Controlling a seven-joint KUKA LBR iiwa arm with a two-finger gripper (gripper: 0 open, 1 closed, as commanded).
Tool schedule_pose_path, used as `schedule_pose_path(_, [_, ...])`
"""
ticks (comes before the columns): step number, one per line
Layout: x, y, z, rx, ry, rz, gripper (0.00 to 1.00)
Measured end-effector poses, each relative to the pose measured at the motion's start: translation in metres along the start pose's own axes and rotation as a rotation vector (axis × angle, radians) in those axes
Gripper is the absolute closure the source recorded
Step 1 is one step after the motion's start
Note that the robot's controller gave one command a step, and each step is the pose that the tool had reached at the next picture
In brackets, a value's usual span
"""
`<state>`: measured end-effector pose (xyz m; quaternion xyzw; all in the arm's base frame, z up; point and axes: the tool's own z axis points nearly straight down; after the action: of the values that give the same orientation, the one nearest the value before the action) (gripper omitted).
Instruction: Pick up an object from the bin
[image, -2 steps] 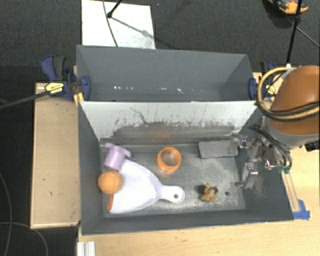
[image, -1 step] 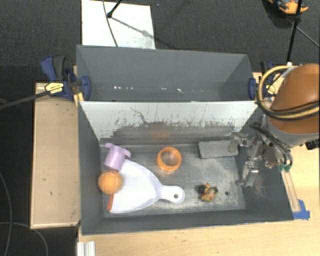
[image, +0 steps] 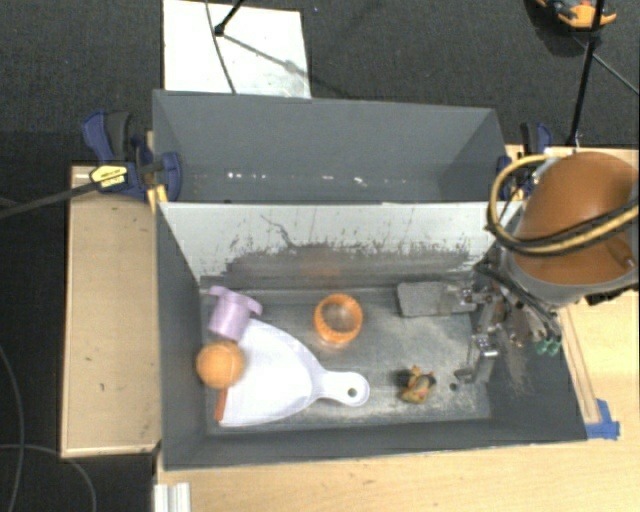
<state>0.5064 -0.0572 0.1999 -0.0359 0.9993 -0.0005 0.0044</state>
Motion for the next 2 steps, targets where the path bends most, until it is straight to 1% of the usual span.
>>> schedule_pose_path(1, [0.015,0.016,0.066,-0.001,0.003,0.019,0.00])
schedule_pose_path(2, [0.016,0.019,0.084,-0.002,0.011,-0.030,0.00])
